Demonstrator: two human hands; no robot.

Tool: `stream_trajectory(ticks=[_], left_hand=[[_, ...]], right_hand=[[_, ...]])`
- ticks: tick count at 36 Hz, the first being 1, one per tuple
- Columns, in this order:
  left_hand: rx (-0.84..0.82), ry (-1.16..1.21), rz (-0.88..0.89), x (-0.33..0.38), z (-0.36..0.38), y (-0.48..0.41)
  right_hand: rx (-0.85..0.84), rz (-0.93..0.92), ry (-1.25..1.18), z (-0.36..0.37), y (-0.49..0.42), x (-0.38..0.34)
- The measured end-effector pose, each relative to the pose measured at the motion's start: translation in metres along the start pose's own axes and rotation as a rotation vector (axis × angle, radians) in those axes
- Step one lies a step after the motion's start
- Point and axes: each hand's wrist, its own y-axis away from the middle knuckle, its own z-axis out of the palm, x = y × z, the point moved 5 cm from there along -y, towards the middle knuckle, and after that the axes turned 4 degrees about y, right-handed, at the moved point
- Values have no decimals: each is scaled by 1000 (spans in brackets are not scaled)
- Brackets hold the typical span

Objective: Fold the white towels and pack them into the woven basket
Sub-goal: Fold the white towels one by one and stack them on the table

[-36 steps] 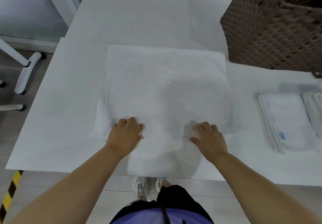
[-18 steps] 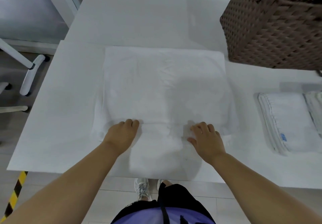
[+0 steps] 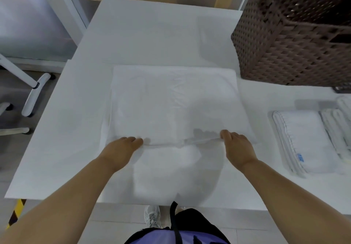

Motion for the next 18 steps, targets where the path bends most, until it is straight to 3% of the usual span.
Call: stream_trajectory(ticks=[3, 6, 9, 11, 14, 18], left_hand=[[55, -41, -12, -3, -37, -5], [260, -24, -26, -9, -87, -5], [469, 12, 62, -11, -125, 5], [518, -25, 127, -9, -132, 14], [484, -84, 190, -4, -111, 27], [303, -173, 217, 7, -43, 33]], right_hand=[[240, -127, 11, -37, -10, -5], [407, -181, -14, -67, -21, -2], [557, -231, -27, -88, -17, -1], [615, -278, -22, -88, -6, -4], [585, -337, -29, -62, 16, -10], [337, -308, -28, -7, 37, -14]])
